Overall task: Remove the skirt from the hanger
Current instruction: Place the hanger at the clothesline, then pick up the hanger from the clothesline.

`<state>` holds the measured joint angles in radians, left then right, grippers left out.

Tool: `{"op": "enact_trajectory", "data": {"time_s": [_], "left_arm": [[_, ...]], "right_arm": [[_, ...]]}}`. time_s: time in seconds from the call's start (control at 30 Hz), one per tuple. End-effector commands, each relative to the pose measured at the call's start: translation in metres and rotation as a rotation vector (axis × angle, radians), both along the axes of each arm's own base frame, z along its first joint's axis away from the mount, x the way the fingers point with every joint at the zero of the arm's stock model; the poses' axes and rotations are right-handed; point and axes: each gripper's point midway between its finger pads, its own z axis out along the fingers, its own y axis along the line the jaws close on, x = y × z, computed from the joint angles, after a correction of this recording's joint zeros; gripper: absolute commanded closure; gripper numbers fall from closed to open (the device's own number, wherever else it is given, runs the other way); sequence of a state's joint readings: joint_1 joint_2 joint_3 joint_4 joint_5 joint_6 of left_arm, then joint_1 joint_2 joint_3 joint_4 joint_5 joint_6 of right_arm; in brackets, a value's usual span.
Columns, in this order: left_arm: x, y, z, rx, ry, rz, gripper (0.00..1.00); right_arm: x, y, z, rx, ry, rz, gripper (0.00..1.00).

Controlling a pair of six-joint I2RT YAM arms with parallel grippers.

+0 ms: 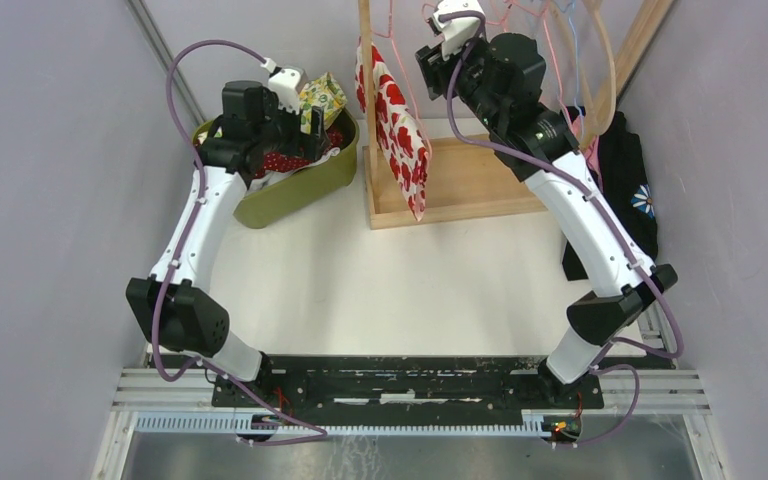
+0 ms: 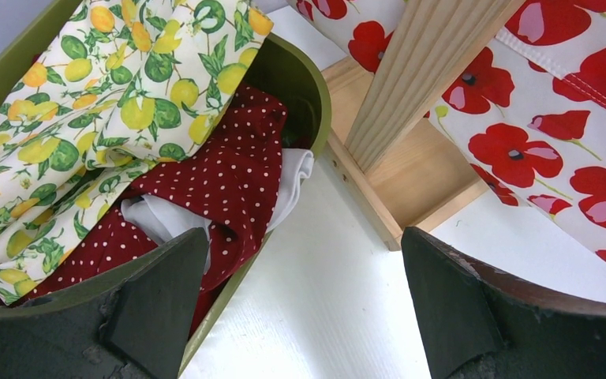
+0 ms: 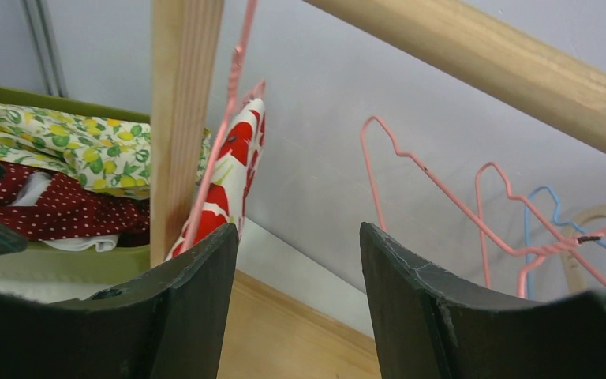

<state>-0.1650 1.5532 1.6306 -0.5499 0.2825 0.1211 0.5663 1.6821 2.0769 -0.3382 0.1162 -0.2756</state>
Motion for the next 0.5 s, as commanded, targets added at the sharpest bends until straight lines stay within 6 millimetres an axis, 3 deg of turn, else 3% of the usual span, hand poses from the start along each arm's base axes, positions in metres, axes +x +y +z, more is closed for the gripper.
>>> {"op": "enact_trajectory", "data": {"time_s": [0.0, 0.2, 0.37, 0.47], "left_arm": [[-0.003, 0.001, 0.022, 0.025, -0.091, -0.012, 0.01], [-0.003, -0.001, 0.022, 0.031, -0.093, -0.016, 0.01], [-0.004, -0.002, 0.022, 0.037, -0.094, -0.015, 0.01], [-0.005, -0.001, 0.025, 0.043, -0.099, -0.013, 0.01]], "right_arm": [[-0.029, 0.003, 0.062, 0.110, -0.123, 0.049, 0.36], [-0.032, 0.021, 0.058, 0.126, -0.110, 0.088, 0.36], [-0.019, 0.041, 0.045, 0.128, -0.083, 0.109, 0.36], [-0.013, 0.045, 0.047, 0.139, -0.090, 0.104, 0.37]]}}
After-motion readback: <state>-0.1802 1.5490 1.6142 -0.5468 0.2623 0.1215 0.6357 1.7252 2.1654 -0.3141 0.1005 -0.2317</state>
